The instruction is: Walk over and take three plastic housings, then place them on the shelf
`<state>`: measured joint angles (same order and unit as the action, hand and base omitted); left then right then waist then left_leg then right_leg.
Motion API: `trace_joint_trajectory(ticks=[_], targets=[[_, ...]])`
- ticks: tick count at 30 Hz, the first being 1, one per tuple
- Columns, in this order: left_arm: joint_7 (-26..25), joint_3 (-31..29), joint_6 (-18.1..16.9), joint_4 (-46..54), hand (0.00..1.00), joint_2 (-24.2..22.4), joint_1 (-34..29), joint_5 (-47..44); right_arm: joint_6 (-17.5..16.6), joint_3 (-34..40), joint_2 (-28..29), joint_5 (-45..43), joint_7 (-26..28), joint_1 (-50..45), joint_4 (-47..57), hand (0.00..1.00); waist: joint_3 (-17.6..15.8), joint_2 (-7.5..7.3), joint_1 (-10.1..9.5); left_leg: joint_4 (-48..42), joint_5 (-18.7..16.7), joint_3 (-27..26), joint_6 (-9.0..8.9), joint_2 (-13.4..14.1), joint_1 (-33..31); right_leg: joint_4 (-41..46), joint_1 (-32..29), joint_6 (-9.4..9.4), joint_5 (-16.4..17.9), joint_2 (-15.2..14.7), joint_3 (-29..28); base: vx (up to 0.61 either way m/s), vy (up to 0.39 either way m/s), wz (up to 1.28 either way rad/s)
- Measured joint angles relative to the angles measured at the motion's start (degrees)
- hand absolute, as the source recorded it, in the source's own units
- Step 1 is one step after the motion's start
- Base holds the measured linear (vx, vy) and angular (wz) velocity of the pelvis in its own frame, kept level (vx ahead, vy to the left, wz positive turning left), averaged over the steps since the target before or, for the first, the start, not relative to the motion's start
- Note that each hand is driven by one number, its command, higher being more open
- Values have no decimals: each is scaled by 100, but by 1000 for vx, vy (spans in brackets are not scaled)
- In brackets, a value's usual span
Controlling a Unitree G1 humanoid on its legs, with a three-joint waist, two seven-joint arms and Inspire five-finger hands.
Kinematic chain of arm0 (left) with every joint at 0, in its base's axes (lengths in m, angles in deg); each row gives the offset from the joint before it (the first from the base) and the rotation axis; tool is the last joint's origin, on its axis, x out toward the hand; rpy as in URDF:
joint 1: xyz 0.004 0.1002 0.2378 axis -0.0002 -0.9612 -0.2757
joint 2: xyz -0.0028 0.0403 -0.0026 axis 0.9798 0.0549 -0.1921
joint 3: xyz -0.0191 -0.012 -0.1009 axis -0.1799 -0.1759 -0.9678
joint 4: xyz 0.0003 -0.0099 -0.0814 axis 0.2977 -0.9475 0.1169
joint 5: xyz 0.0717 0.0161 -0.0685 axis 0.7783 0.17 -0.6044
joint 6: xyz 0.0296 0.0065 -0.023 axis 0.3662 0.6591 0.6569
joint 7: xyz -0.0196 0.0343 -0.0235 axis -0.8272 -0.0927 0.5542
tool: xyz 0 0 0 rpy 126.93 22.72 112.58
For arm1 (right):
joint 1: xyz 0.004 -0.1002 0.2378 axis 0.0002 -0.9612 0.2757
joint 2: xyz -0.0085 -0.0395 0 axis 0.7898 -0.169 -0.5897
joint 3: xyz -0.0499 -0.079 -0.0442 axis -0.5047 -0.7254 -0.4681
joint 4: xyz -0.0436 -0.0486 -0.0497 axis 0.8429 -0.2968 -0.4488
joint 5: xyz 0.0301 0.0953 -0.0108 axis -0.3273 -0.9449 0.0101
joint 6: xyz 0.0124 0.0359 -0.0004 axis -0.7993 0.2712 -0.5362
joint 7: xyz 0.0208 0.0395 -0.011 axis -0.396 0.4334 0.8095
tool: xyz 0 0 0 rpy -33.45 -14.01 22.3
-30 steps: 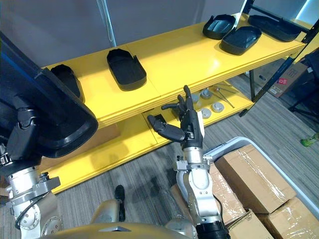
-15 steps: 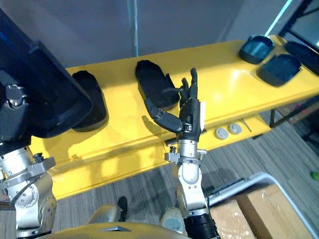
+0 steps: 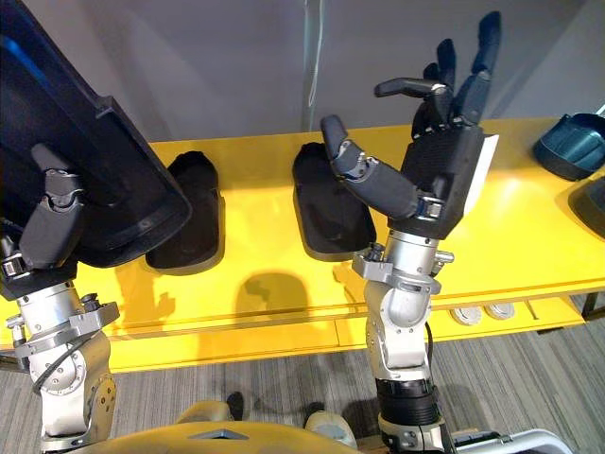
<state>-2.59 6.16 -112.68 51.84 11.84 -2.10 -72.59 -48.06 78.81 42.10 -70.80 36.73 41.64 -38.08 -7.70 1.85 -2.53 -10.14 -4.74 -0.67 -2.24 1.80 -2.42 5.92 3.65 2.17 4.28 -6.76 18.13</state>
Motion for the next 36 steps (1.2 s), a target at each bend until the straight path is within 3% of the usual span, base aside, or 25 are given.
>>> trace_joint_trajectory(ticks=[1,3,5,6,7,8,9,10,12,13,14,15,18,19,20,21,23,24,26,28,32,36], targets=[[84,9,43,5,0,-4,-8,2,-67,90,31,-41,0,-106,150,100,2,-2,19,75,119,-178,41,-86,-40,27,34,45,69,-129,210,-38,73,101],[88,44,98,9,0,-9,-37,12,-144,184,48,-48,41,-134,166,100,17,43,71,-93,-141,-544,94,-11,-238,128,45,64,125,-321,502,-53,133,98],[81,52,141,8,0,0,-112,18,-141,207,63,-133,155,-119,63,100,-44,-43,75,-914,-221,-810,30,391,-625,386,34,103,187,-707,620,-76,260,55],[19,32,139,8,0,-1,-290,97,-131,139,25,-415,408,-113,50,100,-58,-110,73,-1284,-166,-846,30,725,-775,630,-58,173,229,-1090,590,-74,299,16],[1,21,140,8,0,-1,-327,144,-132,130,26,-475,463,-111,52,100,-49,-106,68,-1304,-139,-833,46,786,-793,685,-91,207,248,-1170,556,-57,372,0],[-128,-69,141,8,0,0,-455,486,-132,64,19,-738,669,-94,54,100,-16,-66,67,-1300,105,-732,91,933,-799,876,-199,471,326,-1470,422,-34,434,-12],[-207,-135,141,6,0,-4,-573,827,-130,33,-57,-1059,820,-88,43,100,70,101,66,-1147,932,-421,183,1033,-708,1054,-341,841,374,-1641,218,-36,452,-19],[-219,-156,138,-12,0,1,-639,941,-134,24,-84,-1187,878,-75,-13,100,131,188,61,-1162,664,-231,-97,854,-664,1092,-440,944,368,-1773,78,-60,519,-15],[-237,-334,138,-33,0,97,-710,1252,-136,-80,113,-1364,909,-52,-299,100,126,132,177,-1143,115,-312,-191,474,-656,811,-450,982,343,-2008,-371,-81,536,6],[-226,-413,133,-32,0,170,-708,1355,-131,-86,171,-1337,894,-49,-416,100,144,163,191,-1145,-214,-389,-405,427,-648,714,-427,1021,240,-2037,-458,-89,567,16],[-164,-557,133,-58,0,385,-664,1375,-129,-80,285,-1163,755,-55,-601,100,85,72,204,-1277,-525,-550,-562,326,-625,567,-267,1150,38,-2179,-498,-79,422,-9],[-154,-707,141,-97,0,591,-682,1373,-48,-182,331,-1054,631,-68,-748,100,79,19,132,-1444,-687,-659,-491,290,-612,363,-153,986,-247,-2201,-505,-84,445,-24],[-111,-951,165,-115,0,841,-596,1336,-2,-290,401,-923,611,-69,-790,100,92,13,75,-1556,-842,-754,-385,294,-626,249,-124,1064,-1053,-2192,-231,-73,268,-25],[10,-954,166,-116,0,876,-511,1266,-2,-271,401,-898,601,-69,-790,100,128,14,79,-1420,-842,-794,-311,304,-599,245,-186,909,-1371,-2172,-31,-85,152,-12],[152,-956,163,-117,0,931,-438,1111,3,-276,412,-833,575,-67,-790,100,172,48,44,-1191,-734,-905,-234,355,-566,270,-330,737,-1442,-2082,180,-57,108,-19],[211,-965,163,-124,0,950,-409,1020,23,-285,425,-717,539,-66,-790,100,180,70,40,-1047,-655,-940,-232,395,-521,370,-393,660,-1283,-1965,217,20,12,-20],[336,-937,168,-261,0,967,-133,769,83,-294,421,-457,454,-65,-769,100,266,13,107,-527,-264,-853,-249,475,-414,226,-335,709,-606,-1291,47,105,-72,5],[339,-768,348,-454,0,979,311,614,159,-234,416,-412,416,-69,-743,100,319,-75,147,-344,-28,-774,-319,444,-516,-336,-187,669,-511,-937,-149,106,-93,44],[288,-416,778,-748,0,975,748,622,365,-15,412,-463,433,-99,-752,100,262,19,304,-145,209,-487,-384,460,-604,-446,-122,692,-523,-801,-259,28,-92,61],[297,-82,976,-909,0,896,755,470,510,266,366,-561,558,-104,-751,100,216,118,326,218,447,-377,-447,517,-510,-432,-116,677,-428,-704,-250,-28,-99,31],[315,139,1122,-978,0,491,592,165,561,437,198,-545,668,-284,-733,100,184,187,340,846,815,-310,-570,723,-244,-264,-159,551,-191,-473,-236,-25,-104,9],[336,135,1116,-877,0,414,421,-447,589,410,246,-845,921,-651,-388,100,181,182,320,917,822,-325,-616,791,-82,178,-247,522,147,-443,-337,5,-58,-2]])
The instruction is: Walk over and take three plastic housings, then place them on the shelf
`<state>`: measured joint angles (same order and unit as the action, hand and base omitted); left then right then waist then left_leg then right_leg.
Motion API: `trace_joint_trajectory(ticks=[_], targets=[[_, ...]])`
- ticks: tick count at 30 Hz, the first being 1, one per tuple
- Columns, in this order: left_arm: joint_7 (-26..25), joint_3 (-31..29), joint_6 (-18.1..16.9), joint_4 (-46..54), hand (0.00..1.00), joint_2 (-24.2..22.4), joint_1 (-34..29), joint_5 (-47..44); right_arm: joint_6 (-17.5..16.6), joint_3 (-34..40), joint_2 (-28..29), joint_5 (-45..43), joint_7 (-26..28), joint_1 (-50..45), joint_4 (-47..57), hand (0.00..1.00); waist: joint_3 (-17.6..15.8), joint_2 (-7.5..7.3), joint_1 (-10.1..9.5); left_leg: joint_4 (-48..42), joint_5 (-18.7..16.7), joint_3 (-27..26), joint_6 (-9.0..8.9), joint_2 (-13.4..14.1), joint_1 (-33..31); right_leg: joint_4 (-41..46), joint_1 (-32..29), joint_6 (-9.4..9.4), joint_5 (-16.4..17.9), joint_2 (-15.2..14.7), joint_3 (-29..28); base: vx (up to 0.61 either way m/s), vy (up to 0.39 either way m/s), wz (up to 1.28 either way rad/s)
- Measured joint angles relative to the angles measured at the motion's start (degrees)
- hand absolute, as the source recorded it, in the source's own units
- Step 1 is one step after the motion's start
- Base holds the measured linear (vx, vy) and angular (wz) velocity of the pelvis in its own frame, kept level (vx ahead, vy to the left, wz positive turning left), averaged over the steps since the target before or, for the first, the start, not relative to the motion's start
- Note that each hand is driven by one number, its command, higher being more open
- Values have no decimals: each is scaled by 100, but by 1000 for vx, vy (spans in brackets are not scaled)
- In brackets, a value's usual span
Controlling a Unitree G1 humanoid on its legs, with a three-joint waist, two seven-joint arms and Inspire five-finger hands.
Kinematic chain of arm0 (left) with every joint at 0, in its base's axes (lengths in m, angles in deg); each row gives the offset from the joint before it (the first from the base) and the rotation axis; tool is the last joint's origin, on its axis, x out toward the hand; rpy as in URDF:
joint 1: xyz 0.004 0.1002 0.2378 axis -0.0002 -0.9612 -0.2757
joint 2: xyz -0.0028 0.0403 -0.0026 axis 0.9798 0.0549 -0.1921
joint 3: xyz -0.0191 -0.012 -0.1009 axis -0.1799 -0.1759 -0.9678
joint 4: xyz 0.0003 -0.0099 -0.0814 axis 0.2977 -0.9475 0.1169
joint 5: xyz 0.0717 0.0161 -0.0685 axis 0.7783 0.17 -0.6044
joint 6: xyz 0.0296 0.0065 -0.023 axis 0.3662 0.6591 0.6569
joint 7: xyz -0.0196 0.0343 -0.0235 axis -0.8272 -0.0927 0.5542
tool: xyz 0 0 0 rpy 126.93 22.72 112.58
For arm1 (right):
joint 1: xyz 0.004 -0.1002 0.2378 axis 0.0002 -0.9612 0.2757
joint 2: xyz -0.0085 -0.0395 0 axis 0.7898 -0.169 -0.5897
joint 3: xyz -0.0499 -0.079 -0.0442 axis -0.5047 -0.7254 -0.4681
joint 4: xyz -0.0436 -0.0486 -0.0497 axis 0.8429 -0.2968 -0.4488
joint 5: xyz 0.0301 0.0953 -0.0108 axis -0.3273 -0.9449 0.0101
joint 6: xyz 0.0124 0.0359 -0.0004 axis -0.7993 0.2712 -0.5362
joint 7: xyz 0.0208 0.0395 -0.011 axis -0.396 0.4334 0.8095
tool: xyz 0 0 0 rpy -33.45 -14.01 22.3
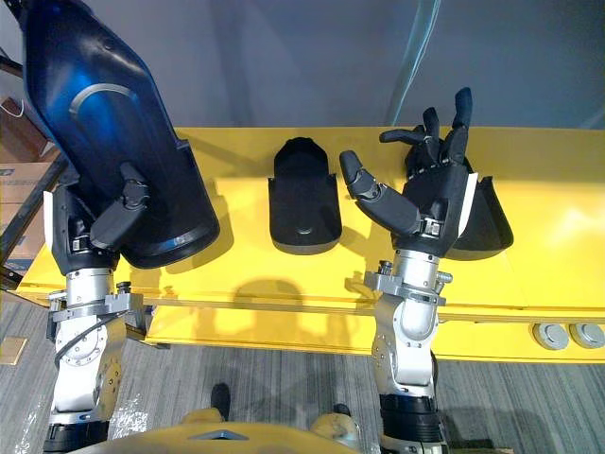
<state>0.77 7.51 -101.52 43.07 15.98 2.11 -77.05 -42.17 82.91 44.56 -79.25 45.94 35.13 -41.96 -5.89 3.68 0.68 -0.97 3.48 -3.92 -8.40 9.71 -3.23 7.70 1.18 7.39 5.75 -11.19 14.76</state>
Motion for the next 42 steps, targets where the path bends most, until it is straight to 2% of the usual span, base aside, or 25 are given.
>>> trace_joint_trajectory(ticks=[2,4,8,10,11,12,13,14,15,16,17,20,22,25,27,29,30,34,36,40,42], targets=[[-25,-38,-9,15,0,-134,-112,-122,8,-52,97,-133,124,-110,138,100,-29,-39,-59,-401,-188,-13,56,-13,-107,359,-118,4,215,-61,-132,16,-9,-8],[-151,-96,-9,13,0,-297,-417,-209,88,-219,182,-111,225,-131,86,100,-118,-156,-49,-1158,-417,-27,216,-11,-247,903,-154,-5,492,-152,-313,12,-34,-7],[-242,-100,15,3,0,-401,-644,92,78,-245,128,-74,362,-155,67,100,-172,-178,-32,-1157,-351,175,333,-12,-218,1243,-139,-56,710,-295,-229,-27,-27,20],[-295,-147,19,5,0,-390,-653,738,75,-115,65,-120,356,-130,69,100,-179,-103,-50,-1231,-540,211,357,-58,-231,1379,-225,-26,755,-404,-211,-93,54,3],[-244,-172,21,5,0,-323,-653,942,75,-65,15,-327,333,-117,73,100,-192,-86,-15,-1279,-683,80,224,-109,-231,1431,-244,74,776,-506,-211,-75,123,-1],[-191,-171,20,6,0,-280,-652,993,75,-14,8,-388,288,-117,72,100,-180,-68,11,-1286,-728,7,114,-143,-227,1435,-242,129,764,-573,-221,-51,190,-1],[-102,-175,21,7,0,-181,-639,1117,64,35,41,-499,147,-118,74,100,-180,-70,52,-1358,-750,-119,70,-289,-236,1377,-226,225,712,-733,-288,-48,233,-12],[-24,-205,21,13,0,-42,-634,1217,59,27,149,-504,-5,-120,73,100,-182,-71,82,-1513,-848,-224,157,-412,-310,1234,-210,346,612,-850,-372,-55,296,-20],[11,-233,21,18,0,24,-626,1270,48,6,201,-505,-60,-127,74,100,-178,-62,93,-1622,-922,-275,198,-443,-370,1141,-213,379,538,-875,-411,-49,237,-26],[86,-305,23,24,0,156,-588,1363,7,-84,395,-515,-140,-178,73,100,-170,-47,99,-1792,-1047,-365,297,-488,-501,903,-202,373,359,-882,-455,-39,255,-29],[210,-438,33,102,0,266,-556,1386,-12,-315,573,-539,-168,-259,72,100,-177,-58,96,-1825,-1144,-457,368,-501,-598,606,-197,195,90,-870,-458,-23,187,-29],[499,-652,59,195,0,399,-413,1347,-2,-779,601,-272,-216,-330,59,100,-231,-157,39,-1614,-1075,-649,473,-426,-590,297,-270,22,-570,-743,-243,-36,140,-27],[545,-645,151,196,0,571,-199,1315,-1,-998,595,-52,-218,-315,57,100,-228,-221,-37,-1366,-897,-687,546,-413,-482,220,-268,28,-532,-536,-251,15,59,-18],[378,-567,289,217,0,609,136,1302,-1,-973,553,87,-181,-138,8,100,-154,-396,-27,-1110,-676,-697,529,-509,-456,-297,-109,-26,-567,-340,-256,58,5,-1],[287,-366,461,215,0,570,220,1083,36,-777,529,143,-139,-75,-40,100,-173,-326,-6,-1049,-627,-666,509,-511,-473,-346,-107,-30,-562,-315,-255,13,-11,9],[269,-209,519,210,0,410,198,794,156,-596,410,138,-134,-98,-42,100,-195,-243,55,-947,-543,-602,478,-491,-493,-393,-111,-114,-497,-267,-260,-10,-57,15],[267,-186,533,205,0,251,187,727,236,-481,304,107,-87,-100,-46,100,-220,-202,101,-903,-498,-568,439,-453,-510,-393,-126,-97,-470,-219,-263,-25,-77,5],[203,-181,661,167,0,138,151,337,266,-305,228,51,83,-138,-81,100,-229,-171,131,-556,-316,-699,256,-207,-272,-380,-179,-90,-470,39,-447,-31,-114,-25],[174,-191,689,-102,0,141,214,235,266,-253,194,-14,192,-162,-75,100,-213,-139,137,-340,-212,-785,206,-146,-127,-377,-191,-97,-466,114,-537,-22,-76,-24],[103,-440,1239,-1249,0,170,514,-232,360,-251,78,-97,397,-213,-24,100,-160,8,279,78,28,-882,174,-103,-20,-364,-333,-146,-433,198,-611,-33,-43,-9],[-55,-530,1391,-1649,0,225,591,-360,420,-252,-14,-98,460,-231,-25,100,-173,41,280,172,91,-965,172,-98,-25,-350,-446,-92,-469,214,-704,-19,-8,-17]])
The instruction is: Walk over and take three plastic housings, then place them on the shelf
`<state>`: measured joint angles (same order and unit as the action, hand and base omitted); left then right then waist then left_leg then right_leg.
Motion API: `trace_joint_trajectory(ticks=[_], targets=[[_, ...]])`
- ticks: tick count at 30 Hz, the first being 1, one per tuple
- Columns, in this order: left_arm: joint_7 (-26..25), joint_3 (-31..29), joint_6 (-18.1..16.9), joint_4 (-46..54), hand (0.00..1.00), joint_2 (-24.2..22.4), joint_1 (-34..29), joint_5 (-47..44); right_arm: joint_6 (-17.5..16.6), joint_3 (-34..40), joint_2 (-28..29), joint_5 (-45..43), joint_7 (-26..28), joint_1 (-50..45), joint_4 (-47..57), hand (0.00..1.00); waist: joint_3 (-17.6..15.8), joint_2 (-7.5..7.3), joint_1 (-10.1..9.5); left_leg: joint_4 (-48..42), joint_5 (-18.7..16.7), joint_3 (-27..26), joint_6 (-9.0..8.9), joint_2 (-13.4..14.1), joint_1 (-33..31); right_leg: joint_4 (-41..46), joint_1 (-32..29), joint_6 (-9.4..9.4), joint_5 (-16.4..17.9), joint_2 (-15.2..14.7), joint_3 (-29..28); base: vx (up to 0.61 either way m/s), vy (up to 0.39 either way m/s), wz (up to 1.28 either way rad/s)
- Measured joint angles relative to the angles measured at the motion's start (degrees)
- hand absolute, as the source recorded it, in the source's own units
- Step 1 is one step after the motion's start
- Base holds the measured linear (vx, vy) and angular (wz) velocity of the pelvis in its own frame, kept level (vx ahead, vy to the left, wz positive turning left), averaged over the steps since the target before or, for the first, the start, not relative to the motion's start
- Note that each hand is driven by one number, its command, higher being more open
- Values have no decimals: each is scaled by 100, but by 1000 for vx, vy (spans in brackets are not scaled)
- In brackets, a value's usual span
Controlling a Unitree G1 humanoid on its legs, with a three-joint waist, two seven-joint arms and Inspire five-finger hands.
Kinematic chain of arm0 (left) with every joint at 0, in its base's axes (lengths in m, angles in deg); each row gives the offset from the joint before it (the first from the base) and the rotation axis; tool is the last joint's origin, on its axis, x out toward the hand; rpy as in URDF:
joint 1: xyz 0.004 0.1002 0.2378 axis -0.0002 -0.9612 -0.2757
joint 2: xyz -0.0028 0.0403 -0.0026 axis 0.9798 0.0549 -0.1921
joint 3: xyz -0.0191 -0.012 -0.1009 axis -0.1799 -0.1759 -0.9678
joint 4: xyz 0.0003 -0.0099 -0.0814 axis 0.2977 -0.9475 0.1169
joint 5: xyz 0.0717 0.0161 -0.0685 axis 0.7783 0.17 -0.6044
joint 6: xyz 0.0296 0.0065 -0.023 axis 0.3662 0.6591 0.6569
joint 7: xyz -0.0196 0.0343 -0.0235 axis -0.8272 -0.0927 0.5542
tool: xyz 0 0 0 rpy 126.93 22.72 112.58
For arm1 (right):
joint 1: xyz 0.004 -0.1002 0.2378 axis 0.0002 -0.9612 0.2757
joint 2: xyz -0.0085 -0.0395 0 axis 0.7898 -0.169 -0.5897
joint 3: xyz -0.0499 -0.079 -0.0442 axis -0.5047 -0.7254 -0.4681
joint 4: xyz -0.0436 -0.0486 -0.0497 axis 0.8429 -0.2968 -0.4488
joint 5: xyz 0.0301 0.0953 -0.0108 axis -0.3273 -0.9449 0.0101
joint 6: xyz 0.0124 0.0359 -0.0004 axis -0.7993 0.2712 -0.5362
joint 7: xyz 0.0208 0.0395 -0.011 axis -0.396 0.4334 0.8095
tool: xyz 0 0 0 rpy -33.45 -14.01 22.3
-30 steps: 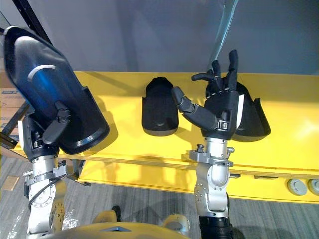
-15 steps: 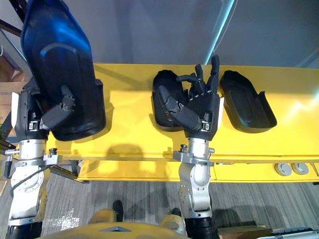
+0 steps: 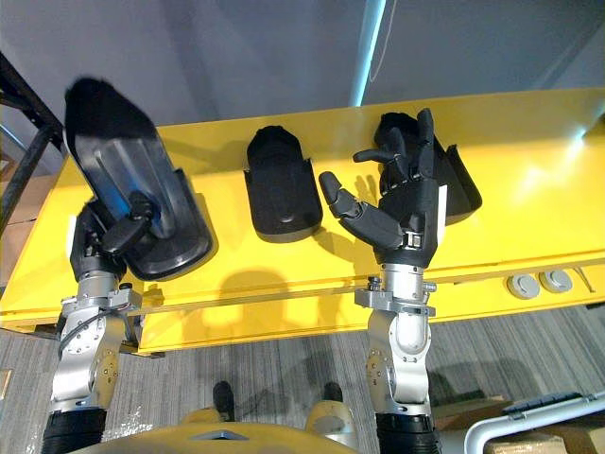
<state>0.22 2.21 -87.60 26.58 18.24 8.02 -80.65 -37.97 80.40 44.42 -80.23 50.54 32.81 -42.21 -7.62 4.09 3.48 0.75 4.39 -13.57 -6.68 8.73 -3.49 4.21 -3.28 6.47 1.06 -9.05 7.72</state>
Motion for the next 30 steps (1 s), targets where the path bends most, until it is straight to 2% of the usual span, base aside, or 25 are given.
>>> trace_joint_trajectory(ticks=[2,7,11,15,18,24,25,30], targets=[[-78,-125,8,-96,0,49,148,-169,66,0,-123,-8,30,-75,-3,100,-13,24,-18,50,35,-4,6,-7,5,68,-52,-2,3,-4,-15,-5,-1,-5],[-110,-474,-3,-830,0,801,641,-97,83,-98,-339,-8,198,-81,-2,100,-48,208,3,189,127,5,23,-24,66,87,-75,-2,7,-6,-23,0,0,0],[126,-651,19,-1469,0,1208,883,-101,180,-192,-504,-38,260,-80,-1,100,-43,299,6,189,140,14,34,-24,104,207,-92,-4,78,-15,-29,0,0,0],[552,-694,175,-2105,0,1724,1228,-97,309,-343,-602,-187,354,-75,0,100,-51,333,3,182,165,17,49,-29,105,387,-176,4,168,-31,-50,-36,2,0],[940,-733,431,-2522,0,2035,1480,-74,339,-487,-714,-192,367,-69,6,100,-67,383,14,163,173,0,62,-43,109,465,-217,14,183,-49,-88,-18,9,-3],[1894,-745,925,-2978,0,2308,1658,-66,511,-525,-757,-226,367,-57,20,100,-66,534,68,160,197,-26,100,-99,110,612,-307,7,240,-107,-151,-15,9,-2],[2042,-742,1004,-3029,100,2337,1683,-67,535,-530,-759,-227,368,-54,39,100,-73,549,76,158,201,-40,106,-106,110,673,-344,15,256,-118,-171,-28,14,-3],[2164,-565,1078,-3338,100,2352,1721,-67,573,-599,-766,-232,378,-42,202,100,-108,612,151,130,178,-129,156,-127,102,851,-483,35,328,-146,-263,-33,8,-7]])
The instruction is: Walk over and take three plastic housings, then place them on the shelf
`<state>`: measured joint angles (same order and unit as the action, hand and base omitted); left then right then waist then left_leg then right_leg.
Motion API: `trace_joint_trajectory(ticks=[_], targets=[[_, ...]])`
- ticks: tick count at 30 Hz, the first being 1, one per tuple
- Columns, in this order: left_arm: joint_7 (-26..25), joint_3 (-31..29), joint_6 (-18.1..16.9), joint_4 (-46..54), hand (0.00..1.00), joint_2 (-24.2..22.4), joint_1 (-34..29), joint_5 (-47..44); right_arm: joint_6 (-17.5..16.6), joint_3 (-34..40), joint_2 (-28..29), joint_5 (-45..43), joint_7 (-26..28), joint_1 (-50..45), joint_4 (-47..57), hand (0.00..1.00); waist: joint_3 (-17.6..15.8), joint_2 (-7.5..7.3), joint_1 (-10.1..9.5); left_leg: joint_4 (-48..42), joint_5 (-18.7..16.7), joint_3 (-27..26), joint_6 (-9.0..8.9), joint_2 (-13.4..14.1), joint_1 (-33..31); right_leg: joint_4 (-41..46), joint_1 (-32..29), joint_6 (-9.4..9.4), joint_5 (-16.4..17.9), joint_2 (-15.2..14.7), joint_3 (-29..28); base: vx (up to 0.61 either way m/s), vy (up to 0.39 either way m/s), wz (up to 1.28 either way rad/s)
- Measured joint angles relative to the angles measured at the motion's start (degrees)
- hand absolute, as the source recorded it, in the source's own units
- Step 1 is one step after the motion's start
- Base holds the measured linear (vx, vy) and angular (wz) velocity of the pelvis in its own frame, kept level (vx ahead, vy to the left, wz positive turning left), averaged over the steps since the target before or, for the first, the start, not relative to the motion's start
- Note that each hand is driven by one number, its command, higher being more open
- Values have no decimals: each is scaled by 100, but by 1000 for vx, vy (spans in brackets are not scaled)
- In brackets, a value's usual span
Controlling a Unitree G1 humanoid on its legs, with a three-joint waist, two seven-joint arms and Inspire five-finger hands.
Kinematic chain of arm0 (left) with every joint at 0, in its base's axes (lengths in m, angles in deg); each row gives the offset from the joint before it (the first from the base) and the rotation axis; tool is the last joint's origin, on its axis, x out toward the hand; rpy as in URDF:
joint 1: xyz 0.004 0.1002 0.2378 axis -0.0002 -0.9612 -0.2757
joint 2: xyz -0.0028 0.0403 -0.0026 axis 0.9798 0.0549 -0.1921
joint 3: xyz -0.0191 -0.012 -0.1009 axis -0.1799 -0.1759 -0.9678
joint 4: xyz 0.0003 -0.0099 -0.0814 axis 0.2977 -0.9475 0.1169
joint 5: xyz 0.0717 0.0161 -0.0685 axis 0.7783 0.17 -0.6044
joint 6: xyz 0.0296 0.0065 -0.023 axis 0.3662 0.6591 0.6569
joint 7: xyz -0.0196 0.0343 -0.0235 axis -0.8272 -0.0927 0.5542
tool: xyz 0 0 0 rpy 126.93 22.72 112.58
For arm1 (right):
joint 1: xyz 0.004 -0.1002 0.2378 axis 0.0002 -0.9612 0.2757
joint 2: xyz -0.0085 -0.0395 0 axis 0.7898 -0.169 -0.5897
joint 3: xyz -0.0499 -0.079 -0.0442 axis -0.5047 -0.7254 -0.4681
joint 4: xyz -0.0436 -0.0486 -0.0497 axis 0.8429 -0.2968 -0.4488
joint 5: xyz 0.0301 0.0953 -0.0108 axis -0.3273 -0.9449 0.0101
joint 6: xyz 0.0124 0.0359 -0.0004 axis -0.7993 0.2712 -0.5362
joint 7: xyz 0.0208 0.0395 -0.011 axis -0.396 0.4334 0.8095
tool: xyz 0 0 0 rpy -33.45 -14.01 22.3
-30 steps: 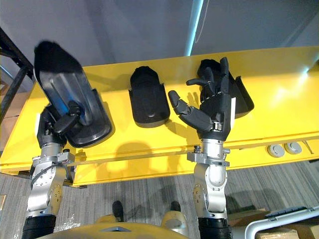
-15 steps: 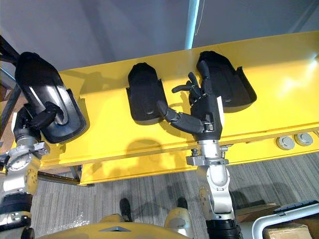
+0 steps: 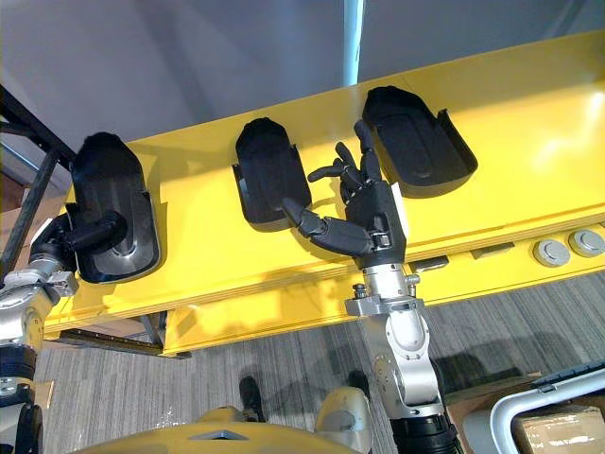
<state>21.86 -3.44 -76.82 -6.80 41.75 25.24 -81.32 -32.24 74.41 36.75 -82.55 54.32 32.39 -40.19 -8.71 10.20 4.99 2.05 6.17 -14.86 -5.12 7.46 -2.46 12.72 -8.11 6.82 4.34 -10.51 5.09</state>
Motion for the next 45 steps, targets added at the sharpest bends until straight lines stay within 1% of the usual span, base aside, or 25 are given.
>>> trace_joint_trajectory(ticks=[4,6,8,12,14,19,23,24,25,26,28,29,30,31,32,34,35,36,37,39,41,42,43,44,45], targets=[[-267,64,-1,-46,100,-25,92,-6,87,-40,-89,-7,41,47,231,100,-48,25,19,-89,-16,-63,26,-5,-124,158,-195,-2,39,-19,-71,-32,-3,-7],[-446,64,-62,-69,100,-63,192,-8,101,-52,-202,-8,74,137,332,100,-152,45,38,-95,-23,-67,42,-9,-174,240,-282,2,56,-27,-82,-63,-11,3],[-654,64,-108,-69,100,-76,227,-8,102,-86,-211,-8,109,215,352,100,-158,59,73,-104,4,-58,77,-7,-300,301,-420,1,58,-27,-81,-33,-12,4],[-1060,46,-137,-67,100,-202,276,-9,130,-94,-194,-9,109,213,355,100,-208,82,85,-92,27,-66,60,-11,-294,378,-460,-6,88,-32,-97,0,0,0],[-1323,40,-201,-83,100,-224,324,-4,135,-105,-187,-9,109,209,356,100,-281,71,114,-92,31,-63,61,-12,-288,434,-482,-9,123,-36,-96,0,0,0],[-1793,40,-247,-219,100,-234,443,-1,134,-180,-135,-55,110,201,356,100,-304,42,159,-71,76,-70,7,-13,-236,412,-439,3,116,-30,-103,6,-1,0],[-2093,51,-420,-249,100,-250,446,-1,127,-203,-46,-77,144,185,355,100,-314,-25,182,40,88,-68,-11,-4,-35,285,-224,31,97,-4,-76,17,-2,-1],[-2183,52,-610,-247,100,-250,446,-18,104,-201,17,-173,200,173,351,100,-316,-52,184,56,87,-61,-11,-2,7,222,-150,43,78,2,-59,30,3,3],[-2192,52,-773,-170,100,-250,447,-81,84,-199,48,-205,219,178,343,100,-310,-78,176,66,87,-48,-13,-2,32,172,-95,42,51,5,-45,33,4,4],[-2203,51,-840,-113,100,-250,447,-123,79,-198,74,-215,222,179,335,100,-309,-90,172,91,88,-47,-14,-4,67,140,-60,51,42,6,-39,40,8,3],[-2138,48,-1077,322,100,-254,444,-494,41,-198,126,-212,248,179,232,100,-278,-155,145,128,91,-4,-20,-9,145,58,88,65,17,9,21,48,10,9],[-2043,50,-1243,728,100,-255,436,-732,17,-196,147,-199,254,185,148,100,-275,-209,133,145,91,63,-20,-8,197,5,190,65,8,9,76,44,8,16],[-1959,50,-1317,949,100,-261,436,-854,-2,-195,162,-189,259,187,96,100,-264,-237,128,148,91,89,-20,-8,219,-1,233,65,8,8,101,50,11,19],[-1715,50,-1523,1527,100,-303,419,-1173,-12,-199,228,-156,275,187,18,100,-238,-287,93,182,91,130,-20,-9,298,-35,336,64,9,7,129,30,10,11],[-1614,50,-1630,1745,100,-339,409,-1246,-12,-198,236,-152,286,189,2,100,-227,-298,71,196,92,132,-20,-9,327,-57,373,65,9,8,145,31,10,13],[-1328,51,-1977,2469,100,-575,391,-1464,-31,-197,258,-151,293,191,-1,100,-209,-303,36,221,91,199,-21,-17,411,-132,536,66,10,0,237,15,7,14],[-1149,51,-2215,2893,100,-778,307,-1603,-58,-198,258,-147,325,199,-31,100,-136,-294,19,221,91,236,-21,-17,410,-186,587,68,9,1,282,4,6,16],[-1097,51,-2288,3043,100,-862,251,-1641,-75,-198,259,-146,336,203,-63,100,-105,-291,24,221,91,258,-21,-17,414,-195,613,68,9,0,306,9,-1,13],[-1054,53,-2403,3336,100,-1008,75,-1607,-88,-200,275,-146,346,204,-161,100,-27,-289,19,221,90,275,-21,-15,427,-205,642,64,13,1,332,10,-5,7],[-1062,53,-2495,3625,100,-1162,-190,-1536,-88,-200,298,-145,347,197,-234,100,14,-282,4,222,88,281,-23,-10,467,-217,695,62,18,3,350,4,-7,5],[-1167,52,-2589,4048,100,-1431,-758,-1047,-88,-196,314,20,358,179,-293,100,63,-277,-12,216,80,321,-31,-7,487,-287,783,50,31,3,416,-28,-7,10],[-1183,53,-2603,4161,100,-1506,-917,-947,-88,-191,313,60,361,175,-297,100,65,-281,-16,210,77,339,-34,-7,486,-293,802,43,36,3,433,-42,-6,13],[-1233,57,-2629,4361,100,-1674,-1238,-807,-89,-197,319,176,386,166,-318,100,76,-299,-32,201,73,376,-35,-6,478,-299,824,20,57,2,472,-35,-8,17],[-1308,57,-2707,4531,100,-1854,-1541,-646,-92,-199,333,371,422,150,-321,100,91,-320,-62,174,53,423,-23,-1,427,-299,825,39,73,1,520,-44,-11,21],[-1329,57,-2762,4609,100,-1946,-1672,-563,-105,-199,335,481,453,137,-321,100,99,-329,-78,129,31,459,-31,6,374,-298,821,38,73,2,561,-32,-14,27]])
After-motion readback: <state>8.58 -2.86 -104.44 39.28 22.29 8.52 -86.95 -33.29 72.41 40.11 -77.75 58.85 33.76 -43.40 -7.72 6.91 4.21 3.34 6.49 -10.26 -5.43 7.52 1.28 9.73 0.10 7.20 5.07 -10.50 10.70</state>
